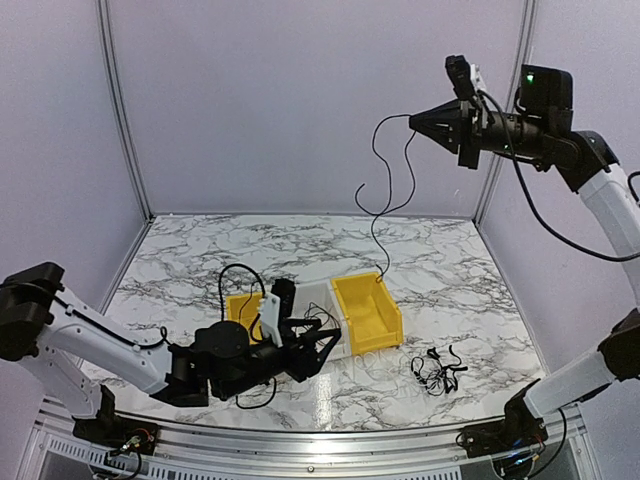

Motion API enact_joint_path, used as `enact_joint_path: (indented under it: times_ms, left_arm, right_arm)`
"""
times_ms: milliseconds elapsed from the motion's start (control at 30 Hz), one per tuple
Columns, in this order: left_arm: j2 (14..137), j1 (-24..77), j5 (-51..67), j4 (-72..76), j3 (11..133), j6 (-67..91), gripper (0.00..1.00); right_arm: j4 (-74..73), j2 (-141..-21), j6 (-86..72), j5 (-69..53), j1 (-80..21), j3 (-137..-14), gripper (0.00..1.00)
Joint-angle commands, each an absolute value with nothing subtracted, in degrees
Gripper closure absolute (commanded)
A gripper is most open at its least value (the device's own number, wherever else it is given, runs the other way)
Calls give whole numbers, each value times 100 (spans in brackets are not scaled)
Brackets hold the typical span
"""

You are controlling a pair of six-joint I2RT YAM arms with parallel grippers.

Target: Untangle the cables

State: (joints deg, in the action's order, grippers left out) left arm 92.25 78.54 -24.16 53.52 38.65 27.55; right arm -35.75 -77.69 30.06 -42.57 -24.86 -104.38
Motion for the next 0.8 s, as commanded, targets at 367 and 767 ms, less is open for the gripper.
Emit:
enact_joint_path:
  times_ms: [367, 767]
  left_arm:
    - [5155, 5899, -4561, 990, 3797, 1543, 30]
    - [4773, 4456, -4418, 813, 4614, -121, 27]
  right_arm:
    - [-3480, -9482, 3407, -3767, -4175, -11188, 100]
    - [-3419, -10595, 3364, -3744, -4709, -11496, 100]
